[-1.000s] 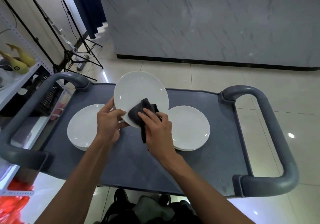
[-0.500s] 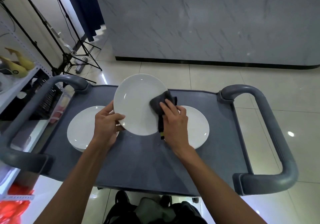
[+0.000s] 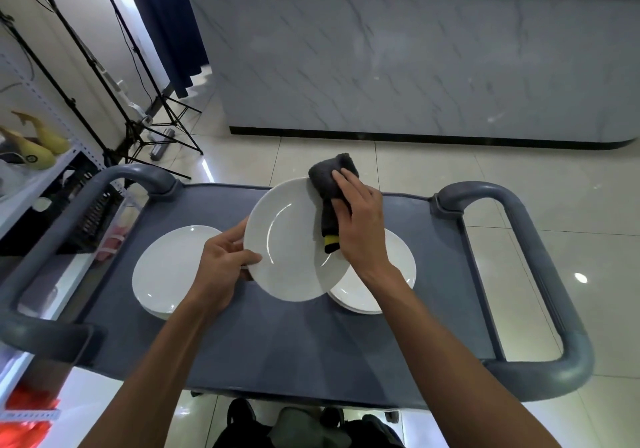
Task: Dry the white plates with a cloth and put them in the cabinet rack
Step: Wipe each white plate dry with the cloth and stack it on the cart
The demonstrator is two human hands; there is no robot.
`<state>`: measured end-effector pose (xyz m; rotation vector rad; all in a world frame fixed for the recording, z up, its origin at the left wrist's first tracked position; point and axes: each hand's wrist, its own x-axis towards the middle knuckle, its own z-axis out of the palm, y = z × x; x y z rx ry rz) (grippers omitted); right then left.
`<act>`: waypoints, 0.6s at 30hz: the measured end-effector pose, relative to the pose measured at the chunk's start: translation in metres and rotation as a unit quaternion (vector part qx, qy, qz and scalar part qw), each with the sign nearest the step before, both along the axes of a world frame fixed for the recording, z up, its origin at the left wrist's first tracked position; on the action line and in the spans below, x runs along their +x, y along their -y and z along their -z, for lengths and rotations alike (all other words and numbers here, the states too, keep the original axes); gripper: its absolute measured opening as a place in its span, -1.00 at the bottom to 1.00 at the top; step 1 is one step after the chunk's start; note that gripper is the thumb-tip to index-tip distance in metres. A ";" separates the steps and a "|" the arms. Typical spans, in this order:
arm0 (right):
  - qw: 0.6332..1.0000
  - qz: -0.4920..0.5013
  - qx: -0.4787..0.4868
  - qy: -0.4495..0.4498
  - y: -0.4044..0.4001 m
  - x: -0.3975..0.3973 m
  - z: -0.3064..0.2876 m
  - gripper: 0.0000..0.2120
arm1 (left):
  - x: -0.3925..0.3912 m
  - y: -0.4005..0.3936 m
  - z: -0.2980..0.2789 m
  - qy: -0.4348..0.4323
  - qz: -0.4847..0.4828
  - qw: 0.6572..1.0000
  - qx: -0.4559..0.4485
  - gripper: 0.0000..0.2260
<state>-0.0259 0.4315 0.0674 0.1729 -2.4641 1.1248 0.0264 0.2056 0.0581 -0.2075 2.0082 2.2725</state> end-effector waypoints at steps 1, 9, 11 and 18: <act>1.000 -0.009 -0.004 -0.002 0.000 0.000 -0.003 -0.57 | 0.000 -0.001 -0.002 -0.008 0.010 1.000 -0.008 -0.42; 0.994 -0.100 0.041 0.006 -0.005 -0.009 -0.022 -0.49 | 0.000 -0.003 -0.017 -0.074 0.059 0.993 -0.066 -0.41; 0.991 -0.126 0.034 0.032 -0.012 -0.012 -0.025 -0.43 | -0.001 -0.002 -0.023 -0.101 0.070 0.988 -0.092 -0.40; 0.987 -0.151 0.020 0.056 -0.021 -0.016 -0.025 -0.35 | -0.006 -0.003 -0.036 -0.154 0.091 0.963 -0.201 -0.25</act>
